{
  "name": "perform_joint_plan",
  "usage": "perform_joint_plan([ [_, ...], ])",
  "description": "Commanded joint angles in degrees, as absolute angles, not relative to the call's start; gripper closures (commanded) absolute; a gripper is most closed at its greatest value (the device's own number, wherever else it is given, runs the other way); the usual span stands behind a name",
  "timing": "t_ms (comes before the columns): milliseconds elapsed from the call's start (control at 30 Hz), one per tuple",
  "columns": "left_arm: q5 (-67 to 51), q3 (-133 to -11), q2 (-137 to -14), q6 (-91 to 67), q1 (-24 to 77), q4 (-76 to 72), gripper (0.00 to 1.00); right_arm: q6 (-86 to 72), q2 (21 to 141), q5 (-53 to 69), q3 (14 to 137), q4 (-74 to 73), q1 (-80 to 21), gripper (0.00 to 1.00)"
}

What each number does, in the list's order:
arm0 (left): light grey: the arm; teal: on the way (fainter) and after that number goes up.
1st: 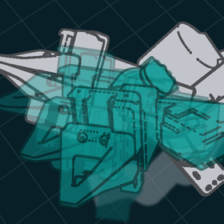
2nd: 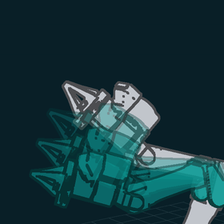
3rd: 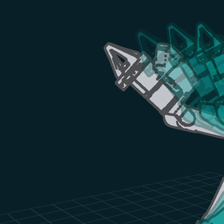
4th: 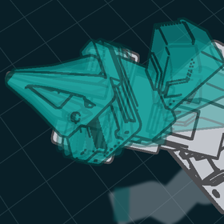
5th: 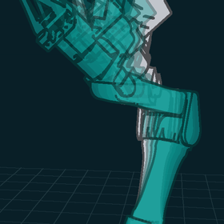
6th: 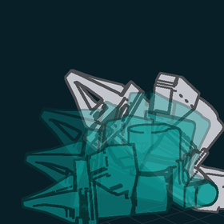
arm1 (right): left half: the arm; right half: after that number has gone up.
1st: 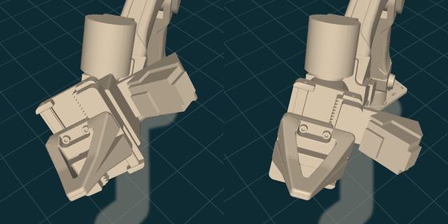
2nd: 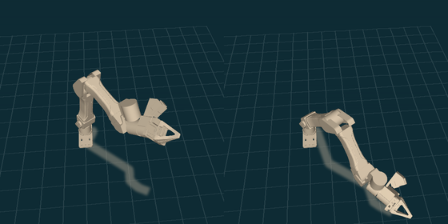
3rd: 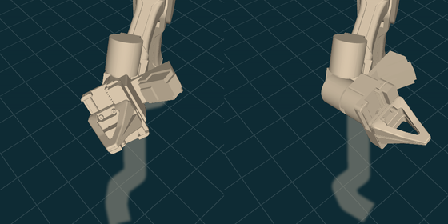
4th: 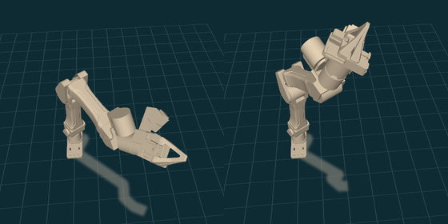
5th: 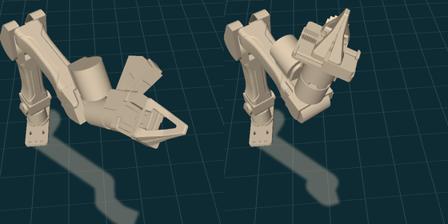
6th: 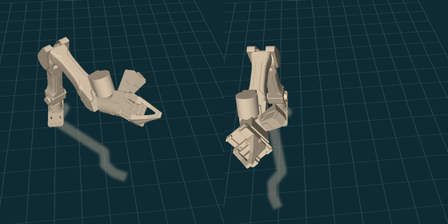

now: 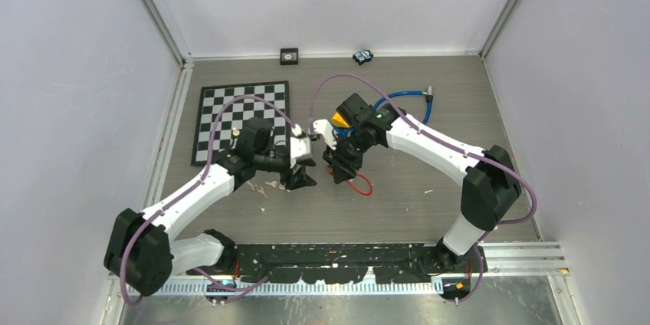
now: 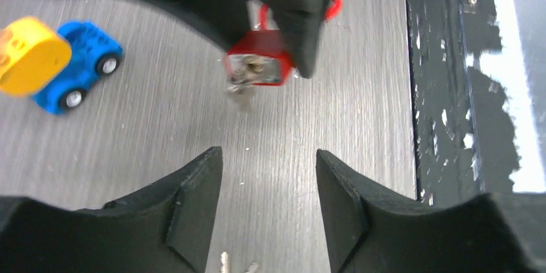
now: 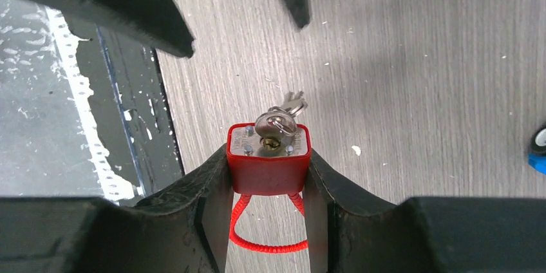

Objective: Unlock with the key
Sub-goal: Unlock the lock.

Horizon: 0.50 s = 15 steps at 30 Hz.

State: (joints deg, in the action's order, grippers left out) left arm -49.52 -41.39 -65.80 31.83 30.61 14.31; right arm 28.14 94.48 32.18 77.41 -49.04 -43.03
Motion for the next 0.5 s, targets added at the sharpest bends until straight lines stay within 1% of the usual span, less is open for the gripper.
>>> perform_joint_plan([
  [0, -51.6, -44.23, -68.32, 6.97, 24.75, 3.73, 0.46, 25.4, 91.17, 29.42, 77.43, -45.13, -43.24, 1.0],
  [133, -54.35, -44.0, -71.24, -11.84, 21.82, -6.65, 0.47, 24.33, 91.14, 27.85, 77.34, -44.11, -43.24, 1.0],
  [300, -56.2, -45.5, -77.0, -31.26, 21.71, -11.88, 0.51, 23.59, 91.36, 25.96, 77.6, -43.37, -43.24, 1.0],
  [467, -58.46, -47.41, -83.35, -44.57, 21.71, -14.66, 0.55, 23.07, 91.41, 24.28, 77.79, -42.94, -43.22, 1.0],
])
